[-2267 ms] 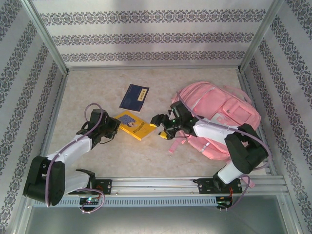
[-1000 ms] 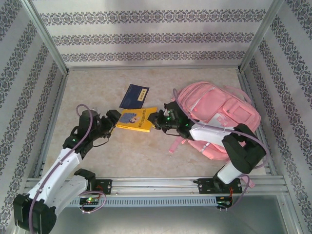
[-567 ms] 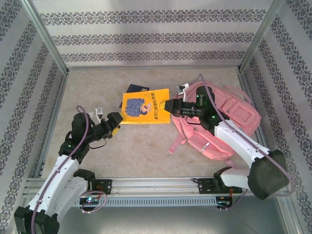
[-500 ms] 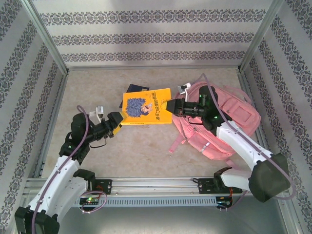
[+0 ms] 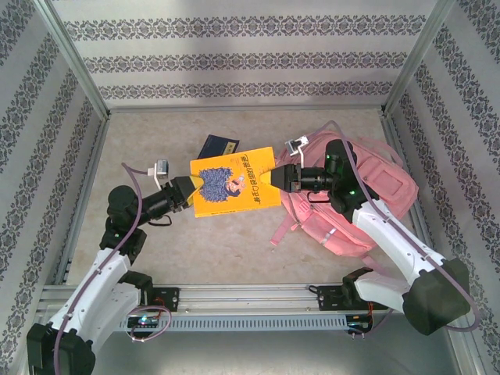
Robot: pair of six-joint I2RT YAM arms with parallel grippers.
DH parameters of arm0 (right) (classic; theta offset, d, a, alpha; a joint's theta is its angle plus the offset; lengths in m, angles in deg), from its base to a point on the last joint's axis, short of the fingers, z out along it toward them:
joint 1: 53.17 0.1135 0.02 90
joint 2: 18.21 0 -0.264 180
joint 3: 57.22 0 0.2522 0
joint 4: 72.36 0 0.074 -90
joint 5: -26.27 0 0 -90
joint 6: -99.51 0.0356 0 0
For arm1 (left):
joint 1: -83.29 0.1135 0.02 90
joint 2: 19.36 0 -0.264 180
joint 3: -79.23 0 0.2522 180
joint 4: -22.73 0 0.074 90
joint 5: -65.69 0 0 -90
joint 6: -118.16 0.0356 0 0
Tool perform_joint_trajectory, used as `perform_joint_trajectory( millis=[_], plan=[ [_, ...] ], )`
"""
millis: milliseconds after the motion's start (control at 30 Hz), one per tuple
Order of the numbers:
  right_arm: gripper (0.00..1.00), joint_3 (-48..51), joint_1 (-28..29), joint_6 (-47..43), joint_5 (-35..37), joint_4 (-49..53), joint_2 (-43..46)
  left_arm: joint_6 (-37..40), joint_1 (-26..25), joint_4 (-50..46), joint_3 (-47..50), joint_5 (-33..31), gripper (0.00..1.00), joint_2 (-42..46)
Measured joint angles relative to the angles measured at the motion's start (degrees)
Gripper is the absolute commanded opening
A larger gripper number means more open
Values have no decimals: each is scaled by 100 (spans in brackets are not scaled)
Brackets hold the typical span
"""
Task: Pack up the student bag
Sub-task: Pass the book, then open the student bag at the middle-right of the table.
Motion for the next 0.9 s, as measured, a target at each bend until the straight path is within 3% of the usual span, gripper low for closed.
perform_joint_trajectory(
  millis=[200,333,433,500,567,633,700,900],
  plan=[
    [0,4,0,-120,118,39,46,-39,-184,258,2,31,31,-94],
    [0,4,7,-299,282,177,48,-15,-313,271,0,33,30,-249],
    [2,2,7,-479,424,387,48,50,-348,258,2,24,16,-382],
    [36,-13,9,-621,540,579,48,168,-348,149,-15,13,0,-398],
    [61,-151,42,-874,946,1091,52,345,-376,-28,-52,-4,0,-363],
    [75,-363,33,-1165,1591,1659,96,643,-387,-442,-116,-120,0,-223],
    [76,-669,17,-1471,2422,2347,166,1043,-385,-1075,-216,-369,0,31],
    [63,-1513,-157,-1884,4489,3764,-184,1906,-385,-2286,-448,-1174,0,540]
  ],
)
